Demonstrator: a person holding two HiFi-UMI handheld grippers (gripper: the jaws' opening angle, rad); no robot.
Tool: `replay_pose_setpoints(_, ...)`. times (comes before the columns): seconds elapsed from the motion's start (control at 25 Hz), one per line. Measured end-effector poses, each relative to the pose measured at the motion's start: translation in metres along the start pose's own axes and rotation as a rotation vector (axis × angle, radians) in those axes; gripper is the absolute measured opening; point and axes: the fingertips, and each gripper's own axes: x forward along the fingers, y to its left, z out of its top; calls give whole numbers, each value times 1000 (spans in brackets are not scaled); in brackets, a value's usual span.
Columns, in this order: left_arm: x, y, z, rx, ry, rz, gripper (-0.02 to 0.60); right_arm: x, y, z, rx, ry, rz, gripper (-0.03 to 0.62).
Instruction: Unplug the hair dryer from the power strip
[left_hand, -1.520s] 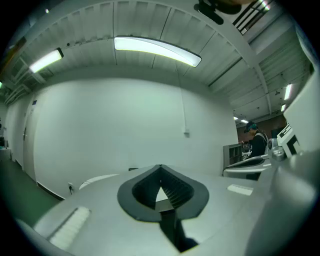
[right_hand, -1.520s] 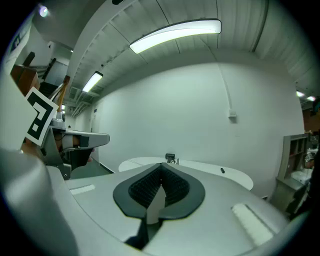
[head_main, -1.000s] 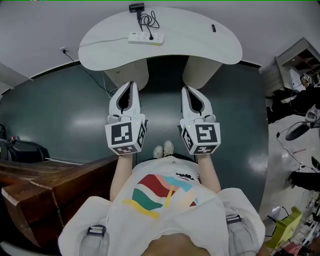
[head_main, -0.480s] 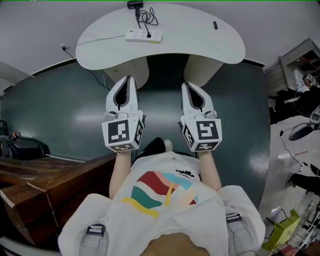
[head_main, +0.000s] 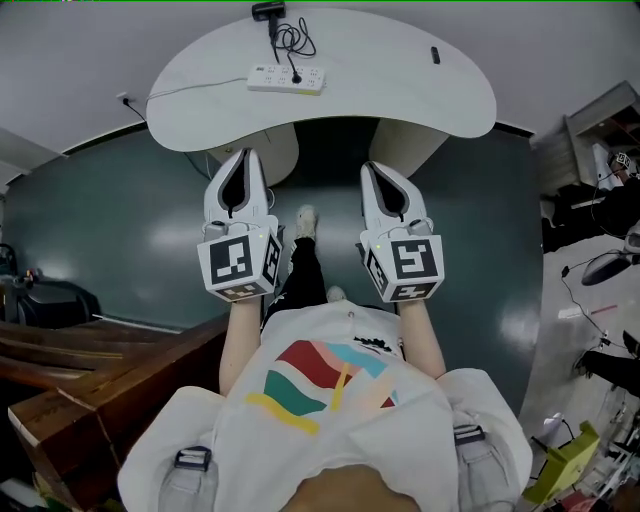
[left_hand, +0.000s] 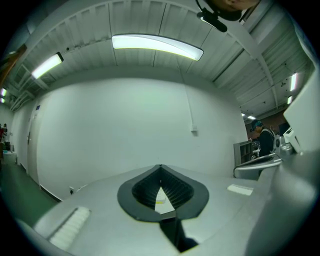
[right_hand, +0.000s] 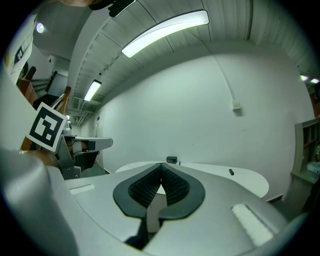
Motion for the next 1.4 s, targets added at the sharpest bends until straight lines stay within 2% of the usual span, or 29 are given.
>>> replay_pose_setpoints(0.32, 91, 23, -14, -30, 8, -39, 0, 75, -32, 7, -19, 7, -48, 12)
replay_pose_setpoints(0.72, 231, 77, -17, -48, 52, -78, 0, 226, -53, 38, -73, 52, -62, 12)
replay_pose_setpoints(0.92, 287, 103, -20, -47, 72, -109, 0, 287, -53, 50, -64, 56, -66, 12)
replay_pose_setpoints(1.2, 323, 107, -29, -37, 96, -120, 0, 319, -68, 50, -48, 61, -85, 12)
replay_pose_setpoints(1.4, 334, 102, -28, -30, 109, -89, 0, 336, -84, 57, -39, 49, -49, 12)
